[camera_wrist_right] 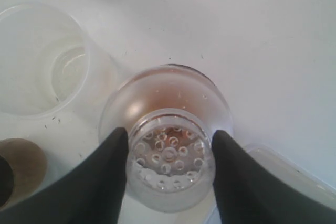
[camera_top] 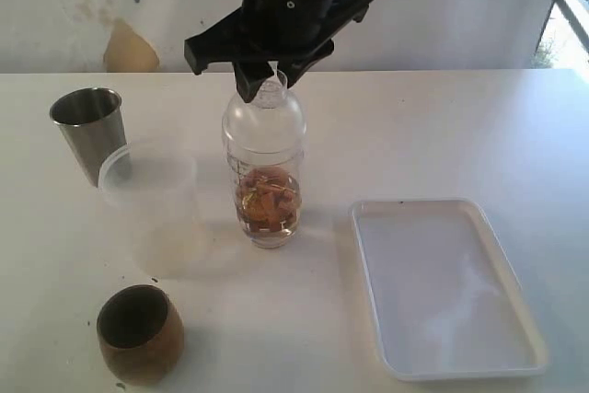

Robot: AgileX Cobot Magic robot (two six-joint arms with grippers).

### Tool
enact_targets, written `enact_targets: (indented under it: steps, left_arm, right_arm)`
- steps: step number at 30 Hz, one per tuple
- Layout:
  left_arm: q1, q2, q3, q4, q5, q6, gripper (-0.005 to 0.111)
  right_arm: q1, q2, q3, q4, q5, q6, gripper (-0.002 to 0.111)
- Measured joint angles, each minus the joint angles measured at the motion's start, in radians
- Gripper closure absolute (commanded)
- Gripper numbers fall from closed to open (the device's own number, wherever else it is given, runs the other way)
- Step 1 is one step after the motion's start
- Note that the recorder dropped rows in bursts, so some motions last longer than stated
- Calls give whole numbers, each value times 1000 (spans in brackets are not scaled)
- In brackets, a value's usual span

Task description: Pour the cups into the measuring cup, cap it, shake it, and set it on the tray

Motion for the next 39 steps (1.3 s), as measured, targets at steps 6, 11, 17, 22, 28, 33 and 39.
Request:
enact_targets:
  steps: [6,11,17,22,28,33,39]
  left_arm:
    - [0,0,0,0,0,0,107]
    - [0,0,0,0,0,0,107]
    - [0,0,0,0,0,0,107]
    - [0,0,0,0,0,0,107]
    - [0,0,0,0,0,0,107]
    - [0,0,0,0,0,0,107]
    - [0,0,0,0,0,0,107]
  right_arm:
    - [0,8,0,0,0,0,108]
    - [0,10,0,0,0,0,108]
    - [0,24,0,0,0,0,108]
    - [0,40,0,-2,-2,0,108]
    - [0,52,0,-2,-8,0,108]
    - [0,57,-4,-2,-10,0,108]
    - [0,68,-4,-2,-27,-8,106]
